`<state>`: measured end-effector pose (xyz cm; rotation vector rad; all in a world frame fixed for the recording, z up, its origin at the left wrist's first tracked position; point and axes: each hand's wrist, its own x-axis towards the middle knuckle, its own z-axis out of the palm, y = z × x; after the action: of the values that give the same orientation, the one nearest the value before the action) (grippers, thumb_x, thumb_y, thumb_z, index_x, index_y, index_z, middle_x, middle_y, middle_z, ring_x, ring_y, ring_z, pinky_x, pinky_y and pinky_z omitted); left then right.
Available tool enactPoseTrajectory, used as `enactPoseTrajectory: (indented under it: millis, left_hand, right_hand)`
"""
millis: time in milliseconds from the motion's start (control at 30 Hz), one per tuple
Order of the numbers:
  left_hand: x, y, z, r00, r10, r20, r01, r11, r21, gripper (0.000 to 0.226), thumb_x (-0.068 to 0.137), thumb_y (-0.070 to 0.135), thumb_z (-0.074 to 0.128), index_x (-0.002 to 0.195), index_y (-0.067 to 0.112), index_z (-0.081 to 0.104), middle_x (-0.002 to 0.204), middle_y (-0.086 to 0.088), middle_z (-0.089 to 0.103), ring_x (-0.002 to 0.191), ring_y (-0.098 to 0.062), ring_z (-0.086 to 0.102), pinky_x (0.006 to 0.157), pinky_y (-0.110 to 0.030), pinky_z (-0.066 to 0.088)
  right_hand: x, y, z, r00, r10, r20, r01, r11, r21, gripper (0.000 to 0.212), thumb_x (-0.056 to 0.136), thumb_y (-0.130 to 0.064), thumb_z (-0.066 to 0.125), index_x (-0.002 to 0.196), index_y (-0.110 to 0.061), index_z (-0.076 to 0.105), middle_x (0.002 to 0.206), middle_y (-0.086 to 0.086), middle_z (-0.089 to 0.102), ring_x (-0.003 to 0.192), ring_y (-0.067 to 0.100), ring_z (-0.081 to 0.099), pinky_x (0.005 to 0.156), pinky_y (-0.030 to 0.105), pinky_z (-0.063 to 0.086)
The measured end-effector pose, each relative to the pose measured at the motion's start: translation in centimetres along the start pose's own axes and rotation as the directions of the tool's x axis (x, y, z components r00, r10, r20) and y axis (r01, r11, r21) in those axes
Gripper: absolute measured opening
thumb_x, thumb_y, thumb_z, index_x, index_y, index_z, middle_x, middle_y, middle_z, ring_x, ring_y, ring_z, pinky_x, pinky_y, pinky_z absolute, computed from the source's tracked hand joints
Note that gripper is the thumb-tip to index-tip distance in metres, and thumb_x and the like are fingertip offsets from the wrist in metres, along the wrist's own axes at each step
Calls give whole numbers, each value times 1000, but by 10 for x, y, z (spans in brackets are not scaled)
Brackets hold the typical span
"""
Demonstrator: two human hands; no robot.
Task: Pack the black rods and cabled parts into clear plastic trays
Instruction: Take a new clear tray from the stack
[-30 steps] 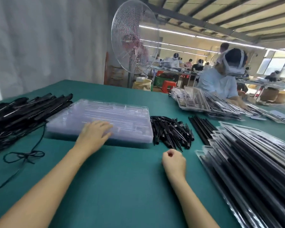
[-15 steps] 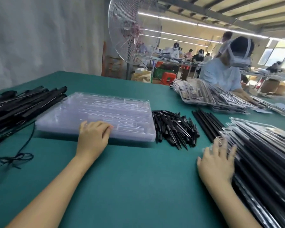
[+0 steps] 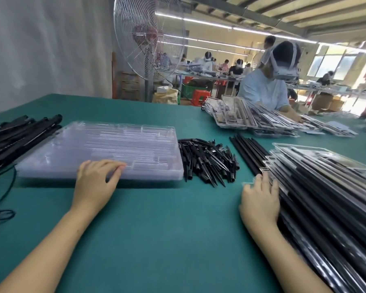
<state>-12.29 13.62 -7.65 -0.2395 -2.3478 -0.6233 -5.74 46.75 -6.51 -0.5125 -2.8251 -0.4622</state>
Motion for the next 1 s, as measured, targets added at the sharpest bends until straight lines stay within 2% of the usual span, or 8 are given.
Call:
enactPoseTrajectory:
  millis: [333, 467, 667, 800, 1000]
  left_hand:
    - [0, -4, 2, 1000, -15, 24, 15, 1000, -14, 19, 91, 28, 57, 95, 21, 74, 100, 1, 71, 99, -27, 62, 99, -41, 29]
    - [2, -5, 3, 1000, -15, 7, 15, 1000, -10, 29, 86, 35, 49, 92, 23, 74, 98, 3, 71, 97, -26, 62, 97, -40, 30]
    - [3, -5, 6, 1000, 2, -30, -2, 1000, 3, 27, 85, 34, 50, 90, 23, 74, 95, 3, 71, 92, -27, 63, 93, -37, 30]
    - [4, -7, 8, 999, 3, -48, -2, 1000, 11, 28, 86, 36, 49, 89, 24, 74, 95, 3, 71, 91, -26, 62, 89, -31, 25]
    - [4, -9, 10, 999, 6, -48, -5, 1000, 13, 33, 87, 42, 45, 89, 25, 73, 94, 5, 70, 87, -24, 61, 88, -30, 24]
  right_hand:
    - [10, 24, 12, 1000, -9, -30, 9, 1000, -25, 40, 96, -23, 39, 135, -17, 45, 153, 12, 25, 144, 27, 12, 115, 45, 8]
    - [17, 31, 16, 999, -8, -33, 7, 1000, -18, 42, 94, -25, 43, 135, -19, 46, 153, 11, 26, 144, 25, 13, 115, 44, 8]
    - [25, 47, 23, 1000, 3, -27, -4, 999, -42, 40, 91, -24, 45, 131, -19, 49, 153, 11, 27, 144, 26, 13, 115, 44, 8]
    - [26, 51, 25, 999, 30, -32, -31, 999, -43, 38, 93, -23, 41, 130, -21, 49, 154, 9, 26, 144, 24, 13, 113, 43, 10]
    - [22, 51, 26, 999, 52, -15, -52, 999, -17, 39, 95, -24, 41, 133, -20, 46, 155, 7, 24, 145, 21, 13, 114, 41, 12]
